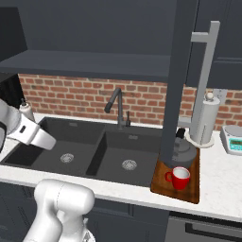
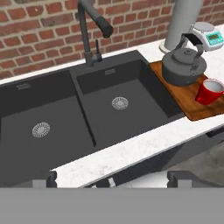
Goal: Pick the kettle from the counter and place it on the tray. Then pick the mug from the cabinet and place it on the tray. Then close the cabinet doors.
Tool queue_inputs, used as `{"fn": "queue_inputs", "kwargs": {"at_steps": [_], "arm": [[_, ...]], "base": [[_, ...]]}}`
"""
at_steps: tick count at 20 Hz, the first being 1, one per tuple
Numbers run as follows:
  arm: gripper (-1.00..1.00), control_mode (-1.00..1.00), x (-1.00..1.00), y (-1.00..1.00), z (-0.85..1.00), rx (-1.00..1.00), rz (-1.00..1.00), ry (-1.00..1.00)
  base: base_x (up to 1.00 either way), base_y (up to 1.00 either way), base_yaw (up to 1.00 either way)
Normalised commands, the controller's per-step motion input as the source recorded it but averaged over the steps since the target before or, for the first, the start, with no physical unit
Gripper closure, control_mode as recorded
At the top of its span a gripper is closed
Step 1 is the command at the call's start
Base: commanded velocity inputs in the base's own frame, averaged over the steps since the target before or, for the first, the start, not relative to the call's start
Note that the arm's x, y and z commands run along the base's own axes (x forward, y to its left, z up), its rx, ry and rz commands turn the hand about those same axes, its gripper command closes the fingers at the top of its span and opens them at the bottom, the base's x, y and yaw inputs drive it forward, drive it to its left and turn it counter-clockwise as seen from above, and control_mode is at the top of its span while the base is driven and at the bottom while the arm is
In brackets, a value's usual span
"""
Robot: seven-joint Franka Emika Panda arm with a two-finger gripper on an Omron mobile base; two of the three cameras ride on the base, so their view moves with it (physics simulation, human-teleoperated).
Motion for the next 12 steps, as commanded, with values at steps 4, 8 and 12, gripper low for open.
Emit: {"fn": "queue_inputs", "kwargs": {"at_steps": [4, 8, 12], "arm": [[-1.00, -1.00, -0.33, 0.49, 0.29, 0.05, -0.10, 0.01], [-1.00, -1.00, -0.26, 0.48, 0.31, 0.17, -0.13, 0.17], [-1.00, -1.00, -0.12, 0.43, 0.30, 0.17, -0.04, 0.04]], "base": [[0.00, 0.00, 0.00], [0.00, 0.00, 0.00], [0.00, 0.00, 0.00]]}}
